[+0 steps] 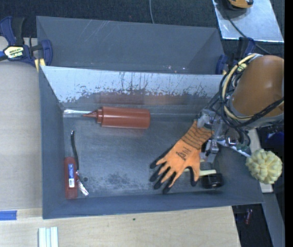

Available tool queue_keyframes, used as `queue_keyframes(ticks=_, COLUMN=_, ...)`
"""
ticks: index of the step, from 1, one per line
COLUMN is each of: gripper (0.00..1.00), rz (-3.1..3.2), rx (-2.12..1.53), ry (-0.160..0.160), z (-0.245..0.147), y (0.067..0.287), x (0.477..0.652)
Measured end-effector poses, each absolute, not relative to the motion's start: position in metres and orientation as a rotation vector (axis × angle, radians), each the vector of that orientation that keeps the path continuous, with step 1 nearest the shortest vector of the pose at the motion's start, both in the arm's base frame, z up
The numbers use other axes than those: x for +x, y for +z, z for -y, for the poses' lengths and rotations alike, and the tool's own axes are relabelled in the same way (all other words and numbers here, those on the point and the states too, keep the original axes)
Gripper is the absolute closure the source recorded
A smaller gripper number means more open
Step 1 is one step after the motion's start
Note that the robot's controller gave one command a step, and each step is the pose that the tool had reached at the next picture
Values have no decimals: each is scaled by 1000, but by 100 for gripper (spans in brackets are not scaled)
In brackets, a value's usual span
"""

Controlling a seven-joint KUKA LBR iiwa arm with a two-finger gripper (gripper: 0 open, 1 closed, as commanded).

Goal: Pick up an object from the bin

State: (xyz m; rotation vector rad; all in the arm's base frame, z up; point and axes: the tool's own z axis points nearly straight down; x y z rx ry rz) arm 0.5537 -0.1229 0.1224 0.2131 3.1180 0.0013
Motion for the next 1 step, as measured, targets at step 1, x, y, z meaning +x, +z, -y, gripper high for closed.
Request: queue_keyframes(ticks=1, gripper=0, rz=-3099, rx=342, ry=2, z=138, y=128, x=555)
